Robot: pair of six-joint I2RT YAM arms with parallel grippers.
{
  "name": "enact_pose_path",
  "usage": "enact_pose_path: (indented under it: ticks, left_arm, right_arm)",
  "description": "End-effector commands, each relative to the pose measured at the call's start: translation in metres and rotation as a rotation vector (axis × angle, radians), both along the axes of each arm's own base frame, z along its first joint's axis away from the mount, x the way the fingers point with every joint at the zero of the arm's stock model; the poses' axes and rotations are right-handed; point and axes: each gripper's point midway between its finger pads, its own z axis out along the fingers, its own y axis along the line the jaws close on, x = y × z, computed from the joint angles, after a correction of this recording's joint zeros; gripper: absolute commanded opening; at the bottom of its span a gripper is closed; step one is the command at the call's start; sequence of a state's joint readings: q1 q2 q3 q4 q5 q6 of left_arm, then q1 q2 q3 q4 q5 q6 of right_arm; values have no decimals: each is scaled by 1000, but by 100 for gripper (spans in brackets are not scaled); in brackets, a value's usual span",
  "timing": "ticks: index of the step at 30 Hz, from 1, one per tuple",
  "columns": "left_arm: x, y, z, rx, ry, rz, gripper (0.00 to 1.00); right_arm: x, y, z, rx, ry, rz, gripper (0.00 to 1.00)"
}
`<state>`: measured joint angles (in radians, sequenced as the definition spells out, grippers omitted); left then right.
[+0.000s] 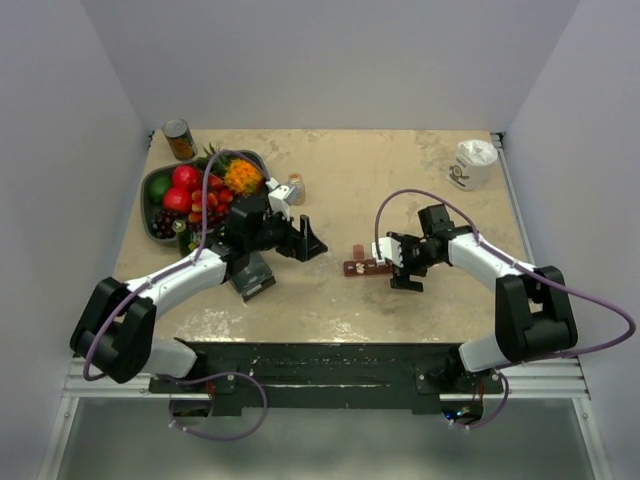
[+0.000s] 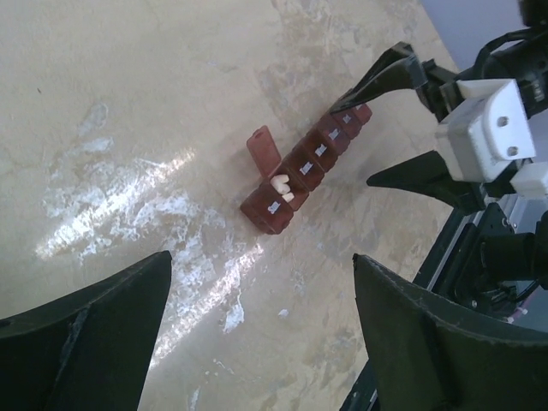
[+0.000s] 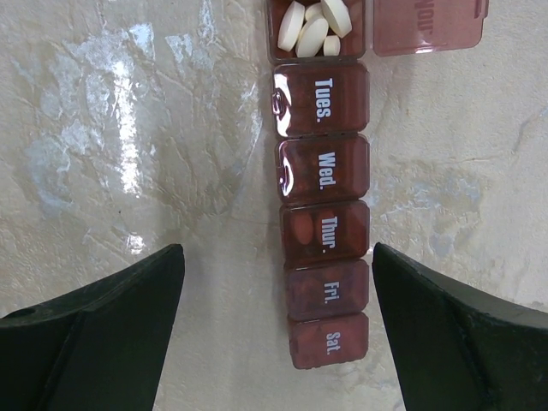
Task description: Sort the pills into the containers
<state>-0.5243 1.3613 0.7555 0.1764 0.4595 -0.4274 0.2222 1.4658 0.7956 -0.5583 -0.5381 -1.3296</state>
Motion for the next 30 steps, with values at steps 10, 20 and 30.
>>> enact_pose_path:
  ticks: [10, 20, 30]
  left_arm:
    - [32, -33, -32, 1, 58, -4, 81]
    - [50, -42, -43, 35, 72, 3, 78]
    - [48, -38, -54, 59, 92, 6, 78]
  right_arm:
    - [7, 1, -10, -59, -16, -9, 86]
    - [12, 10, -1, -28, -12, -10, 83]
    - [15, 16, -14, -78, 10, -9, 73]
